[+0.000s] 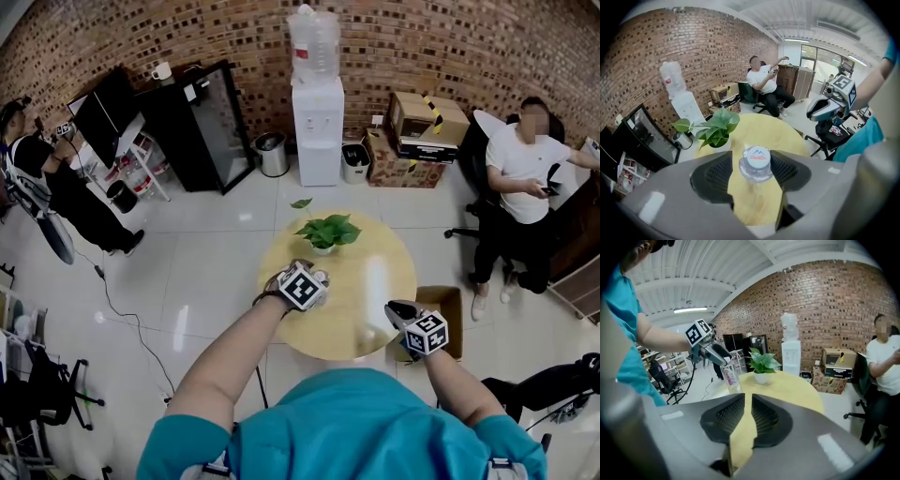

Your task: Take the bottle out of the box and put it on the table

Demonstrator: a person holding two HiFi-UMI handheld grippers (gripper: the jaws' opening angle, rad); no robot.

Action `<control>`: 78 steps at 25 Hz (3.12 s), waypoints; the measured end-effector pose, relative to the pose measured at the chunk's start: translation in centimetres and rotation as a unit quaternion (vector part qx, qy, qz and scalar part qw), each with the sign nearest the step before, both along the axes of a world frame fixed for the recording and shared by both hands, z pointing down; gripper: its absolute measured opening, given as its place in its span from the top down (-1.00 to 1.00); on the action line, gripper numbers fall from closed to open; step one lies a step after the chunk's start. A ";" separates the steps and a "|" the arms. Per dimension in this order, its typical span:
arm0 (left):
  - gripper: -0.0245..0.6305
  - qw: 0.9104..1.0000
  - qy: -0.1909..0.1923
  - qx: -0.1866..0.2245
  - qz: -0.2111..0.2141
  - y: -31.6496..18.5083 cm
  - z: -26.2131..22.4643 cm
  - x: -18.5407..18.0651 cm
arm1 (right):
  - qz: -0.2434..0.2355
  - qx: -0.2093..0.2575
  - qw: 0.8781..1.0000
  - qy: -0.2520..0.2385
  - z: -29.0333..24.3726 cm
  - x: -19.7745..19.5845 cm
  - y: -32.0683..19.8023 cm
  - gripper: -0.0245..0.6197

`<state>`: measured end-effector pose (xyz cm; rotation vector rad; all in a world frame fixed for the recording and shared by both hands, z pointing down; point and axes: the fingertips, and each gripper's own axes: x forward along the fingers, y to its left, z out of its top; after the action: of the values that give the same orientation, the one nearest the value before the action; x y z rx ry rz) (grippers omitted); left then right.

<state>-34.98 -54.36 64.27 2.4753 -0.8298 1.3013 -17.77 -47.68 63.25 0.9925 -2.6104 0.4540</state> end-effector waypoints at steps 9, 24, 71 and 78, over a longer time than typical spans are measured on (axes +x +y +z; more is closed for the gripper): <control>0.01 0.994 0.054 0.089 -0.029 1.5 -4.3 -2.0 | 0.011 0.011 1.000 -0.005 -0.3 0.3 2.5 0.79; 0.93 0.928 0.327 0.170 -0.050 23.3 -10.4 0.8 | -0.032 0.084 0.994 -0.058 -6.5 4.0 13.8 0.79; 0.93 0.898 0.368 0.215 -0.105 79.3 -11.6 -3.8 | -0.071 0.126 0.980 -0.139 -10.9 0.5 69.6 0.90; 0.93 0.893 0.365 0.226 -0.131 82.4 -11.6 3.5 | -0.085 0.121 0.975 -0.168 -10.6 7.8 72.6 0.92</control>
<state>-31.48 28.08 52.63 2.7177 -1.2695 0.0284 -10.01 24.88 52.61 0.8072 -3.0856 0.2847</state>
